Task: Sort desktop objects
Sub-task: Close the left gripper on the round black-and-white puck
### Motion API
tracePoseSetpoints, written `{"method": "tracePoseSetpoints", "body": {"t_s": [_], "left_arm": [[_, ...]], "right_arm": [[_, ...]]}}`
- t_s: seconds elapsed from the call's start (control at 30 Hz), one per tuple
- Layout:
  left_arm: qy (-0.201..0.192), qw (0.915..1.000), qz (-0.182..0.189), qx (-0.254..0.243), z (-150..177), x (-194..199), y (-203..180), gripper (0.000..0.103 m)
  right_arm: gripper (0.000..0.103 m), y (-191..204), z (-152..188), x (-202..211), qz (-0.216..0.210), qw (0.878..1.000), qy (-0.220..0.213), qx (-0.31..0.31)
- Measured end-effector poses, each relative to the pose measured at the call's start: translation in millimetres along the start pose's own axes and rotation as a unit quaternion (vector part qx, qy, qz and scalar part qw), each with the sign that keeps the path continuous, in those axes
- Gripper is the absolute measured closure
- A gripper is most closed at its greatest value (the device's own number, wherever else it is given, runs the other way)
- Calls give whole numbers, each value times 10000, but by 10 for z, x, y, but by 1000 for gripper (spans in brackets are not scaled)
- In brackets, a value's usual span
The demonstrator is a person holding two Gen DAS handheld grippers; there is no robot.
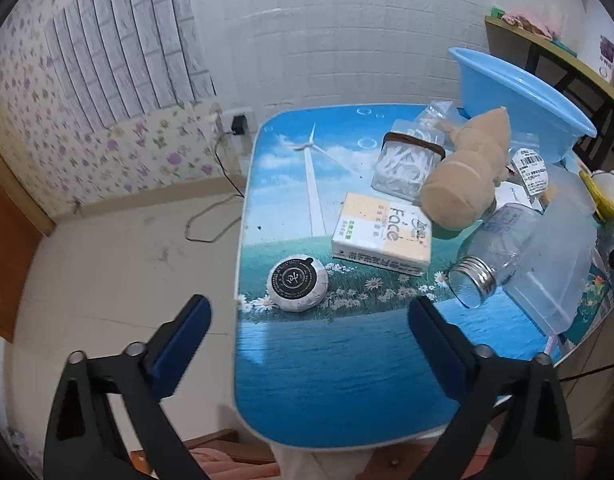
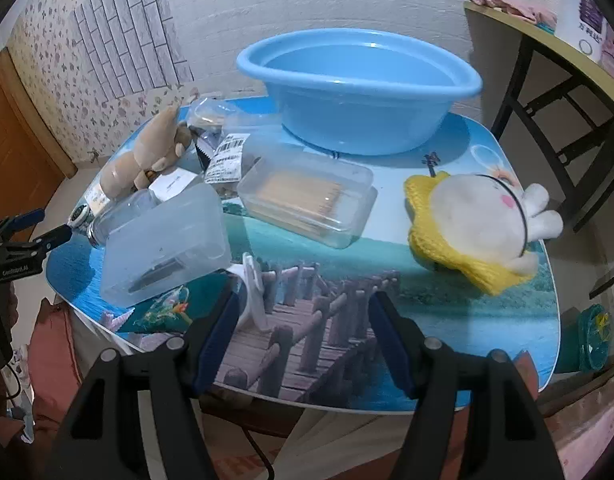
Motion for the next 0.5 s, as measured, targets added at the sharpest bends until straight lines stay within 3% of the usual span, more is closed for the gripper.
{"method": "tracePoseSetpoints", "body": {"t_s": [0.23, 0.37, 0.5], "left_arm": [[131, 9995, 274, 36, 18, -238, 81, 48], [13, 9992, 401, 34, -1, -278, 99, 50], [-76, 9988, 468, 107, 2, -283, 131, 67]], "right_arm": [[36, 103, -22, -119, 32, 9998, 185, 118], [36, 95, -41, -149, 40, 9997, 229, 66], [36, 118, -35, -184, 84, 9996, 237, 137]]}}
Point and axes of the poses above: each gripper's, at about its wrist camera, not at the fingertips, and x roughly against the way its jaws point, y to its left, z to its underside, the point moved 2 cm from there along -x, roughly the way its jaws point, and after that the axes turned 4 degrees about z, right-handed, at the moved point
